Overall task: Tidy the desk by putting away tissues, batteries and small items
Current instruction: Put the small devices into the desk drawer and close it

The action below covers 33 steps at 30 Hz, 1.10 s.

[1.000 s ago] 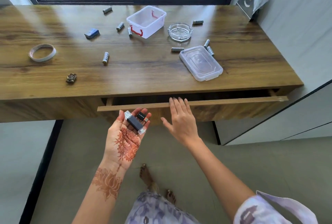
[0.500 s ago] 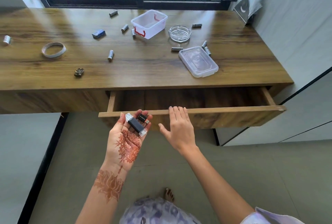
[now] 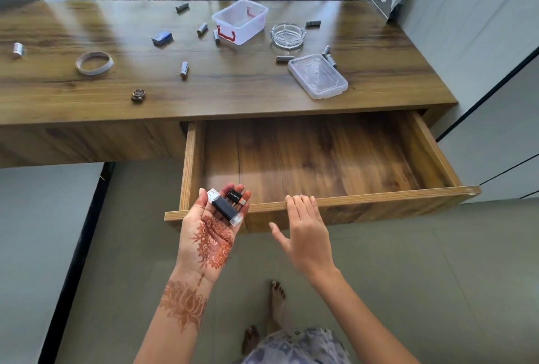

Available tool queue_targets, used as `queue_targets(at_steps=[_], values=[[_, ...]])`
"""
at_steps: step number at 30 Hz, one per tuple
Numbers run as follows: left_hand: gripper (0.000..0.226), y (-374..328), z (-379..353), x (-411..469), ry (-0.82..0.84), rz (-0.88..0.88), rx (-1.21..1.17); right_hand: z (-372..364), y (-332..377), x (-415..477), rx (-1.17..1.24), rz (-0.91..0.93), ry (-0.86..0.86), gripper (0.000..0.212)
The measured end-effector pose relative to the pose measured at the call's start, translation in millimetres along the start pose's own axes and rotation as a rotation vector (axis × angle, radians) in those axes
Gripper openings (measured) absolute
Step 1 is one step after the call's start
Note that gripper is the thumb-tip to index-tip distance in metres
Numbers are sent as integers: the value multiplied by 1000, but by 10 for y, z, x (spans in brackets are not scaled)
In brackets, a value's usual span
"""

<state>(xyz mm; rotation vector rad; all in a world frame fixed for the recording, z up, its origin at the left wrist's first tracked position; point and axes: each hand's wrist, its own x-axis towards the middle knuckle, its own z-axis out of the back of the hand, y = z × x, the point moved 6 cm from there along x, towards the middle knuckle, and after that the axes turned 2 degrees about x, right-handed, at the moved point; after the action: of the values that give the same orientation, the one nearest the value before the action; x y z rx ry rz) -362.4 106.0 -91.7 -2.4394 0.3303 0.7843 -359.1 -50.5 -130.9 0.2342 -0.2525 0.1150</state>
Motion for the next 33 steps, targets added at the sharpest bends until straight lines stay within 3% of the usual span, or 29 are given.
queue_targets(at_steps=[13,19,26,30,33], values=[[38,192,276,-222,-13,25,29,203,111,-713,87,-63,127,62],[33,209,349,-78,-122,40,171,479,294,-253,661,-232,143,39],[23,-52,244,232,-131,-7,574,63,650,340,718,-242,286,28],[28,-118,284,565,-208,-8,876,-245,587,528,778,-392,373,23],[32,-93,414,841,-249,33,954,-510,470,582,808,-553,423,15]])
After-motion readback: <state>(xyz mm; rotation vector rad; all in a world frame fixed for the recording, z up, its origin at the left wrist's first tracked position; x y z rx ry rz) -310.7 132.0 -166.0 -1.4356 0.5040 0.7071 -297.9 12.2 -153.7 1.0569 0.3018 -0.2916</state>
